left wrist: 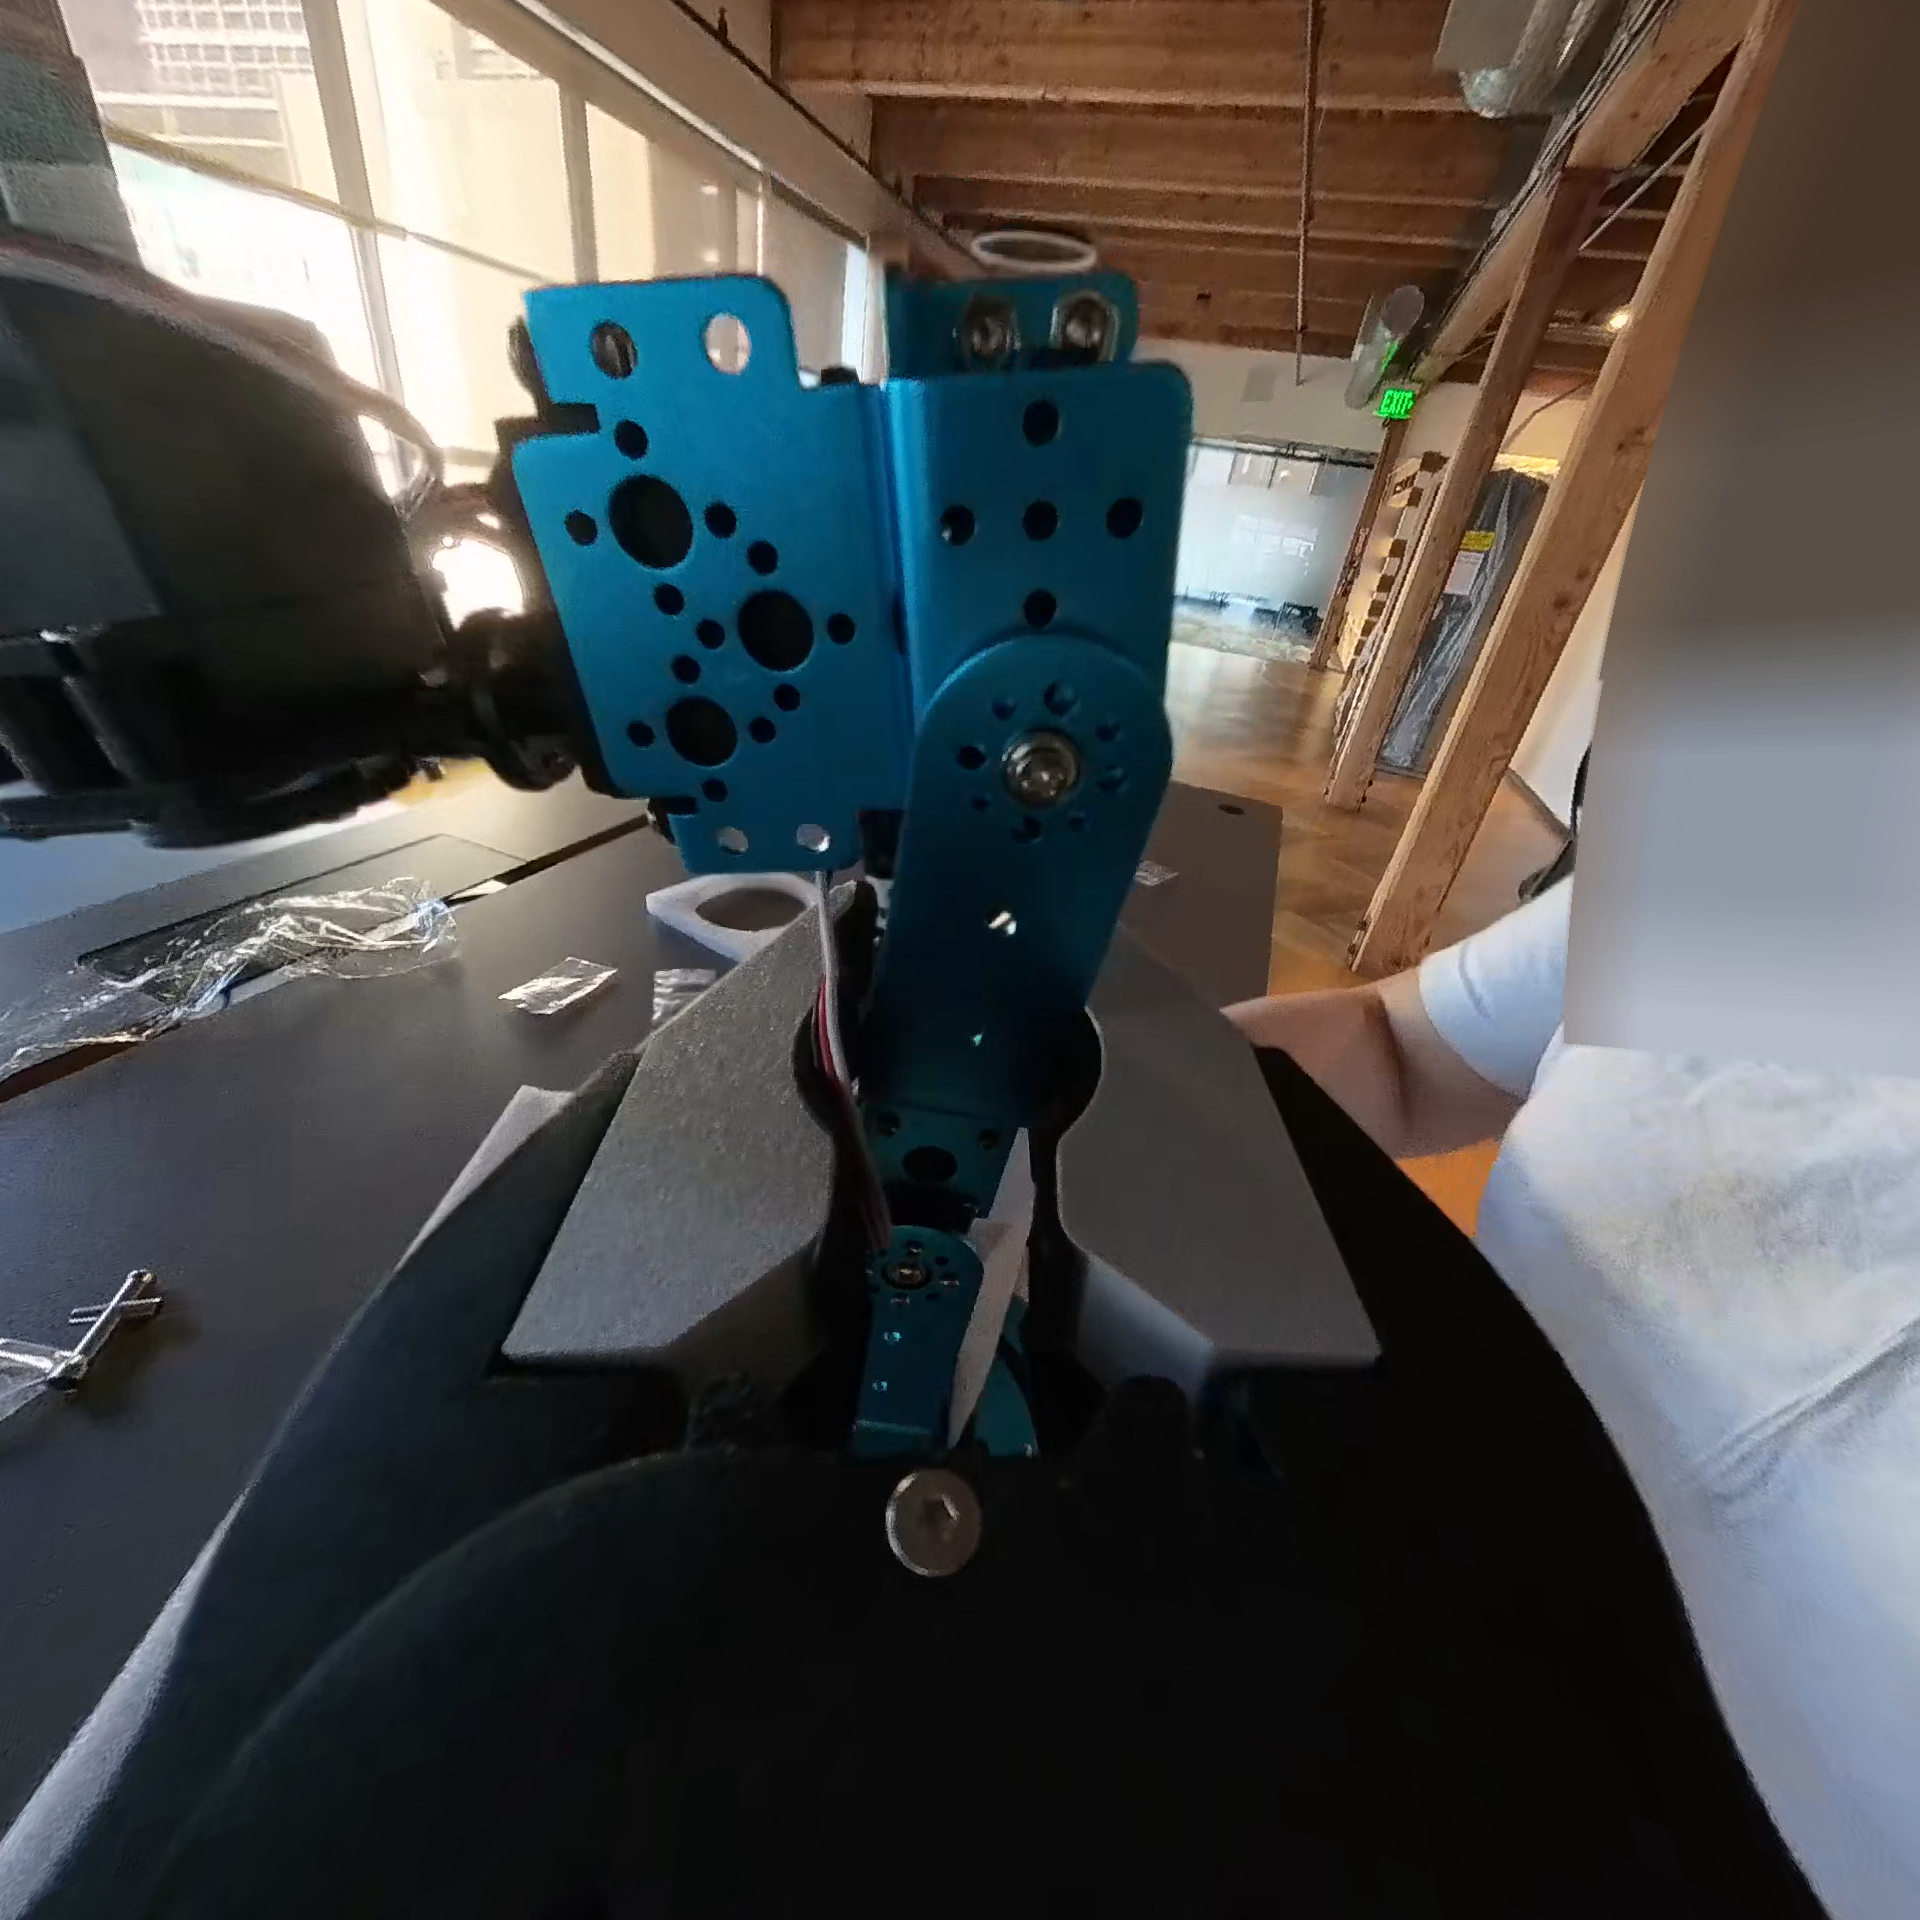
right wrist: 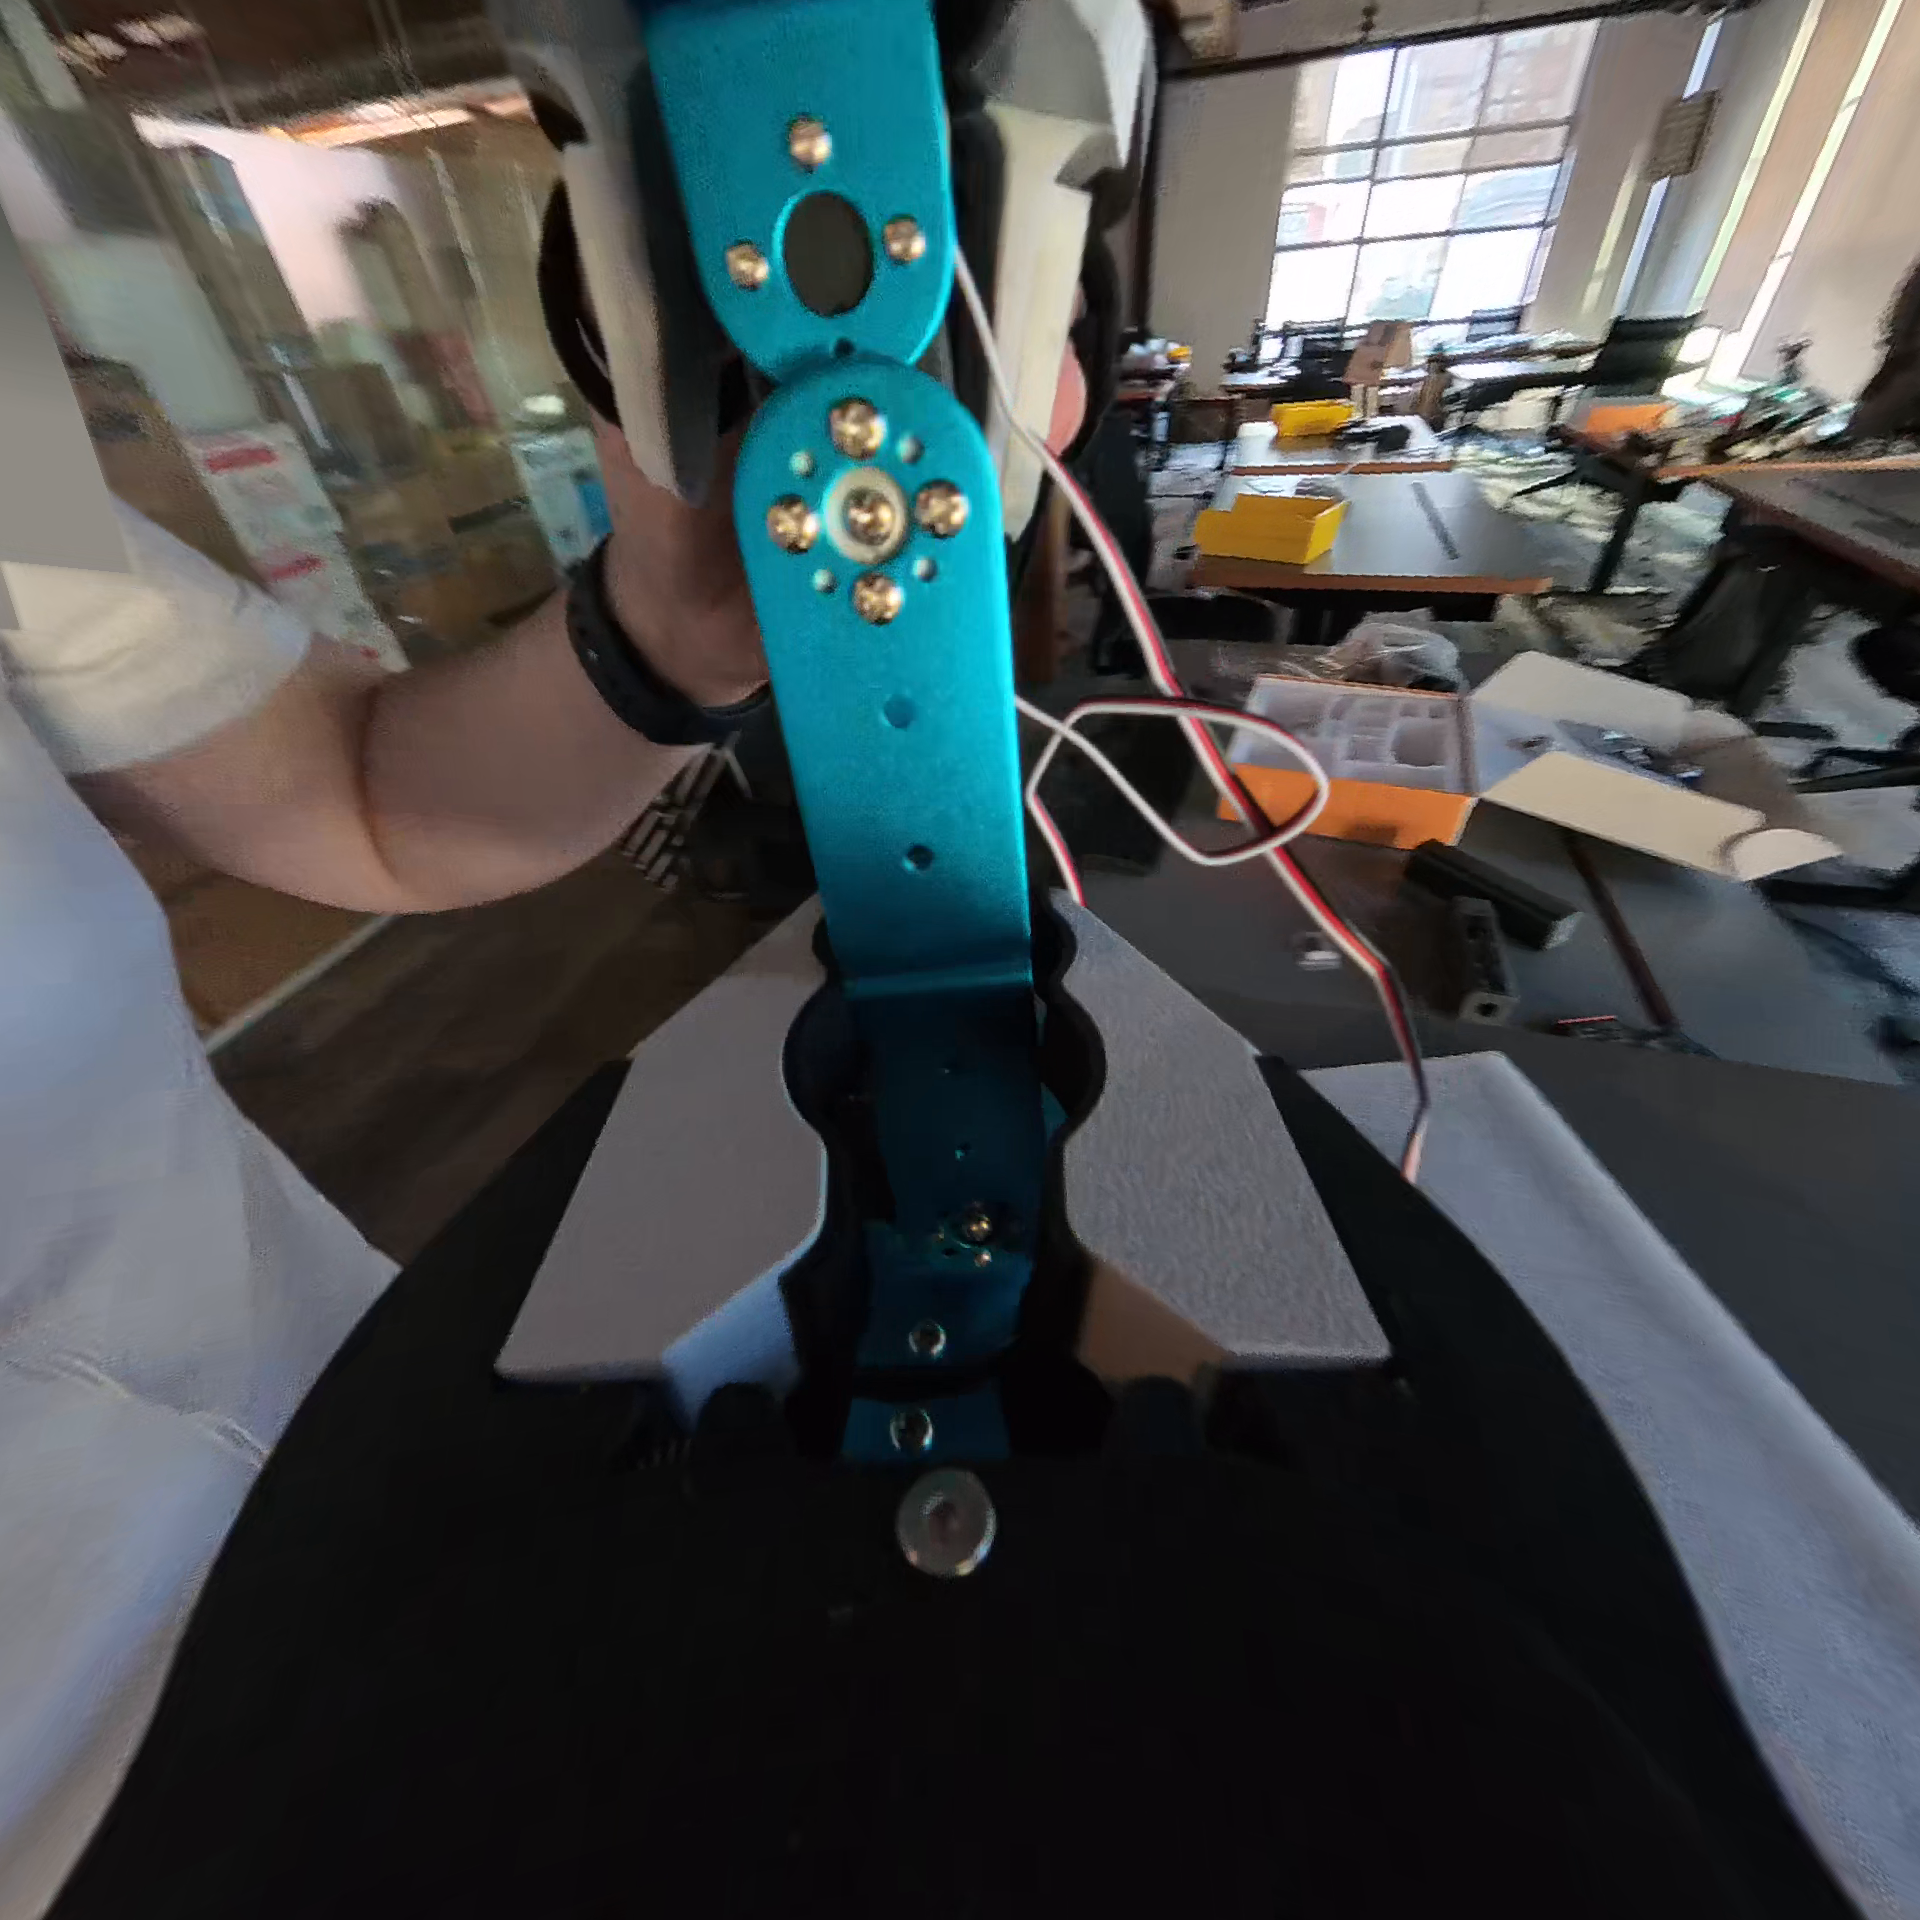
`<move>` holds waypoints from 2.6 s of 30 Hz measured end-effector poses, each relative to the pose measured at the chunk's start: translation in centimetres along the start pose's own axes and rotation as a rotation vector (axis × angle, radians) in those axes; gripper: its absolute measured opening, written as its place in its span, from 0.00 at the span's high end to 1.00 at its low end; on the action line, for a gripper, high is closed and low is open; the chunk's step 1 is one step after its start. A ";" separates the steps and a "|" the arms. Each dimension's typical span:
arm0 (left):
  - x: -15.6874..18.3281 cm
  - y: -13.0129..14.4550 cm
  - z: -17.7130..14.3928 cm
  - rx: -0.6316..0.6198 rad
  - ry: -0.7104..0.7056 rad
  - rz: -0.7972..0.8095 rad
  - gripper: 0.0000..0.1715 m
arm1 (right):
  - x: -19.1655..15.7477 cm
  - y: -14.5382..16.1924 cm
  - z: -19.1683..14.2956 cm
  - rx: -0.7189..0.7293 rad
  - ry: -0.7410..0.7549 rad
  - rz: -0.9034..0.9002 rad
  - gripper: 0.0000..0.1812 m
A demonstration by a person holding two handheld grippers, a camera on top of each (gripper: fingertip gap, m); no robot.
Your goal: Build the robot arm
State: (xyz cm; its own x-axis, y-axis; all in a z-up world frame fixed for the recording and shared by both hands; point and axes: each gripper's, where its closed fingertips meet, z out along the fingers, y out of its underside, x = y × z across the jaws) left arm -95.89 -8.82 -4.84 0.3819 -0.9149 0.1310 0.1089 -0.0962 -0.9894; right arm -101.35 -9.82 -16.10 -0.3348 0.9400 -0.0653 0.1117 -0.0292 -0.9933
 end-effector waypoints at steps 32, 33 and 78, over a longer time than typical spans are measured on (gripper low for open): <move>-0.8 -1.0 3.7 -0.125 0.025 -0.117 0.83 | -0.3 -0.6 -1.8 0.152 -0.051 -0.115 0.86; -0.9 -1.0 3.7 -0.127 0.026 -0.123 0.83 | -0.3 -0.6 -1.8 0.152 -0.048 -0.116 0.86; -0.2 -4.2 -2.1 -0.128 -0.210 0.006 0.75 | -1.2 -1.2 -2.6 0.019 -0.035 -0.037 0.68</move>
State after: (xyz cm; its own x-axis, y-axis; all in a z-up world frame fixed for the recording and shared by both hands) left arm -98.35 -9.02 -0.82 0.5663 -0.8151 0.1222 -0.0064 -0.1526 -0.9883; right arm -98.62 -10.04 -14.60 -0.3705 0.9283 -0.0312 0.0808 -0.0012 -0.9967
